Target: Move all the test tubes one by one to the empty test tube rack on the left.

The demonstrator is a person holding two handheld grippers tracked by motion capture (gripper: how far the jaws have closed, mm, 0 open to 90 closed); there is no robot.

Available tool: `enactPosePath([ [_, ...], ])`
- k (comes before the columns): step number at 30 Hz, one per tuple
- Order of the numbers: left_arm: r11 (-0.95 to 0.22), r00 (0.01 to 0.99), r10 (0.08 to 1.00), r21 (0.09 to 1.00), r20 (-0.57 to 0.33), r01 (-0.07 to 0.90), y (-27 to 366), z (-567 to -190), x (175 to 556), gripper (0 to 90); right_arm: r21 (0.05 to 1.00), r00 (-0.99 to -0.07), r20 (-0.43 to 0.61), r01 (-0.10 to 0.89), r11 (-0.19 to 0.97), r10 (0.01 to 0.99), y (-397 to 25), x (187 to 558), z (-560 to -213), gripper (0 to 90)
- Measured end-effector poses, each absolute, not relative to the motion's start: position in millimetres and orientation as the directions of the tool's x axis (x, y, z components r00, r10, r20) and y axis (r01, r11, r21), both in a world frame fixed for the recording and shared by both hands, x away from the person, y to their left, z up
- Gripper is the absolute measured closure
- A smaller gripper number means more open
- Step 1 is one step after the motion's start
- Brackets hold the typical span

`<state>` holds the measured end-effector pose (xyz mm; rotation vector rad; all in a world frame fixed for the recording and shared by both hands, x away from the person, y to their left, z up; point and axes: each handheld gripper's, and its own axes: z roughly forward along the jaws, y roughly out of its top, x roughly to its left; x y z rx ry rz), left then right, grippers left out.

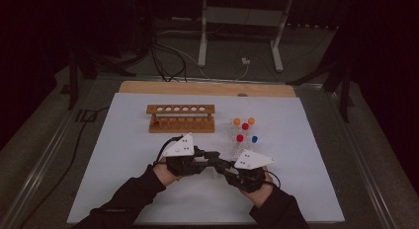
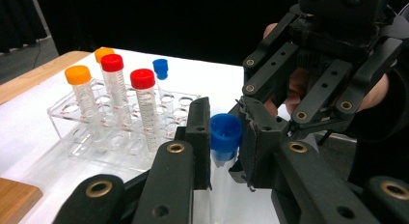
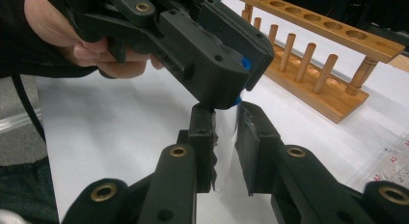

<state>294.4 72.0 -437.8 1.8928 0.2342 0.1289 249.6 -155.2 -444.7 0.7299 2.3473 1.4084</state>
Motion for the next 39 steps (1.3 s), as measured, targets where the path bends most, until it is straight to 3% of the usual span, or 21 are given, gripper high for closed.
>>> enactPosePath([
  [8, -0.322, 0.968, 0.25, 0.942, -0.009, 0.092, 77.8, -432.9, 301.1, 77.3, 0.899, -0.803, 0.022, 0.276, 0.34, 0.595, -161.7, 248.9, -442.0, 61.2],
  [12, -0.313, 0.962, 0.274, 0.945, -0.001, 0.09, 84.9, -426.0, 308.9, 77.3, 0.905, -0.799, 0.021, 0.27, 0.329, 0.601, -165.1, 247.5, -440.7, 50.3],
  [14, -0.303, 0.958, 0.288, 0.948, -0.008, 0.099, 89.2, -421.9, 314.1, 77.3, 0.905, -0.794, 0.021, 0.273, 0.325, 0.608, -166.4, 246.6, -441.4, 39.3],
  [31, -0.286, 0.913, 0.408, 0.952, 0.017, 0.11, 103.5, -394.0, 358.7, 77.3, 0.929, -0.785, 0.032, 0.251, 0.271, 0.619, -178.0, 247.3, -436.1, 1.9],
  [39, -0.263, 0.882, 0.47, 0.957, 0.017, 0.122, 105.4, -387.1, 386.0, 77.3, 0.936, -0.788, 0.034, 0.24, 0.256, 0.615, -181.9, 246.7, -434.3, 0.0],
])
